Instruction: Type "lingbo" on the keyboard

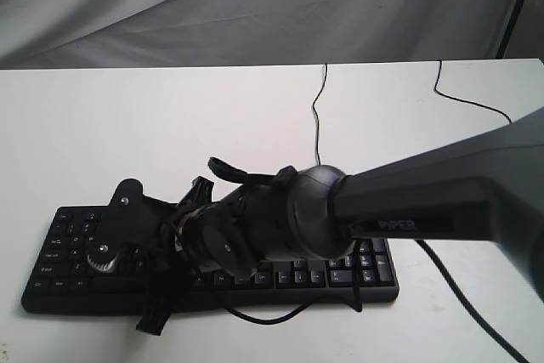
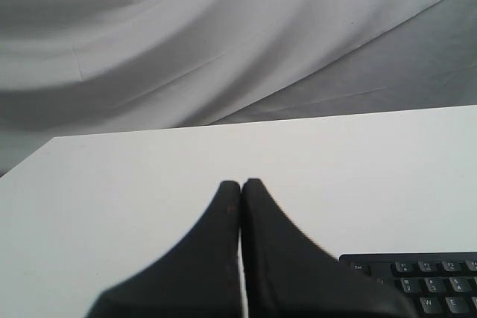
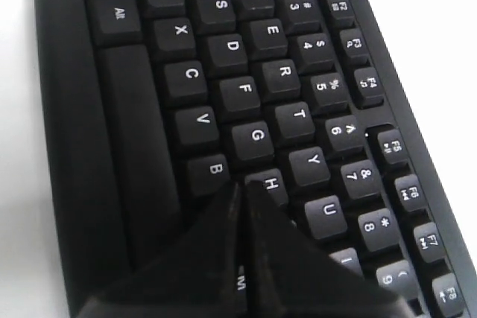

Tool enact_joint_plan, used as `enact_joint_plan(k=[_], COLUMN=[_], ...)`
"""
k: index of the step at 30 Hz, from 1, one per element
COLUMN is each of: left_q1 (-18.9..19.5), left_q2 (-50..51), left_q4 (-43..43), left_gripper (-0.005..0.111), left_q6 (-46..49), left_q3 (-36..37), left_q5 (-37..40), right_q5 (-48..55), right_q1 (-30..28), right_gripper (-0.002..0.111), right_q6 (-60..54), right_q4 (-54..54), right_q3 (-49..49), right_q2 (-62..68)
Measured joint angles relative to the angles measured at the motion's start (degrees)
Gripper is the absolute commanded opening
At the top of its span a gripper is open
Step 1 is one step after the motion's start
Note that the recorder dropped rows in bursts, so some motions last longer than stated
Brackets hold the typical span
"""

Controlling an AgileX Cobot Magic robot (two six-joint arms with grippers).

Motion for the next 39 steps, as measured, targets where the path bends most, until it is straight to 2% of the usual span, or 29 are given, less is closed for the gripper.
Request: enact_joint_plan(k=[18, 29, 39], left_q1=[0.00, 0.00, 0.00], left_q2=[0.00, 0.00, 0.00], left_q4=[0.00, 0.00, 0.00], left_gripper=[0.001, 0.001, 0.001], left_q6=[0.00, 0.00, 0.00], left_q3=[0.00, 0.00, 0.00], left_q5=[0.00, 0.00, 0.00], right_q5=[0.38, 3.68, 4.11], right_q1=[0.00, 0.00, 0.00], right_gripper=[0.000, 0.000, 0.000], right_q6=[0.00, 0.00, 0.00], right_q4=[0.03, 0.03, -0.10], right_q3=[-0.11, -7.18, -7.85], right_q2=[-0.50, 0.00, 2.48])
